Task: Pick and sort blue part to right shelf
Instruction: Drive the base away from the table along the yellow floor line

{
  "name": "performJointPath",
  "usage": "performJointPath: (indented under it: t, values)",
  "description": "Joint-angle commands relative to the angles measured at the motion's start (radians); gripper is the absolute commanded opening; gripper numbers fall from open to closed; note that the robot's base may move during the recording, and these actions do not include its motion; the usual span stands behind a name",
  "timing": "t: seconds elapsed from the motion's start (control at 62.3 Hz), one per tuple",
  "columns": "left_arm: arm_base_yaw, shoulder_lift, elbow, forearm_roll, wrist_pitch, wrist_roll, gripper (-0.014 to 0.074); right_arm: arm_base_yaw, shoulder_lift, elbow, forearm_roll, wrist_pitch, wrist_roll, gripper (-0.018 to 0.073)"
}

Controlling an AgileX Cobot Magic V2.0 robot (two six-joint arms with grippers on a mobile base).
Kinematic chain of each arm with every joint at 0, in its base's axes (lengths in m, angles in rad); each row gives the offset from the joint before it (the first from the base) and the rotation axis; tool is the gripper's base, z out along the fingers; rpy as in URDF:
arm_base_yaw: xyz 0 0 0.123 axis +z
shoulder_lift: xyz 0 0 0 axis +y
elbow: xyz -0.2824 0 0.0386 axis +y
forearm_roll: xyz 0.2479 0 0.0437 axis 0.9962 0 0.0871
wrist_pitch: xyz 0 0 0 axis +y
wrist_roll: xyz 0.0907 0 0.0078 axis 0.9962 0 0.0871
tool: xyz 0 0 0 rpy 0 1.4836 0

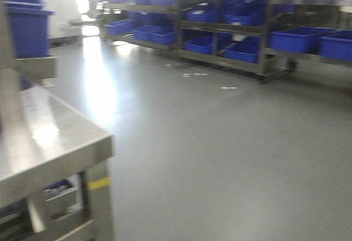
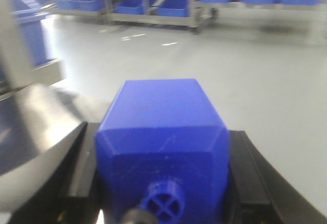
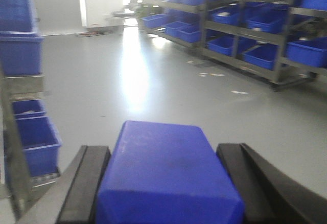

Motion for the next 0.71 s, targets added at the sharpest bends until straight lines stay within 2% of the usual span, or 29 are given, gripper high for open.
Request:
performJointPath:
  t: [0.0, 0.69]
  values:
    - [-0.005, 0.016, -0.025, 0.003, -0.087, 0.002, 0.0323, 0.001, 0.013, -0.025, -0.027, -0.094, -0.006, 0.0155]
    - [-0.005, 0.016, -0.025, 0.003, -0.087, 0.002, 0.0323, 0.001, 0.013, -0.025, -0.027, -0.094, -0.006, 0.0155]
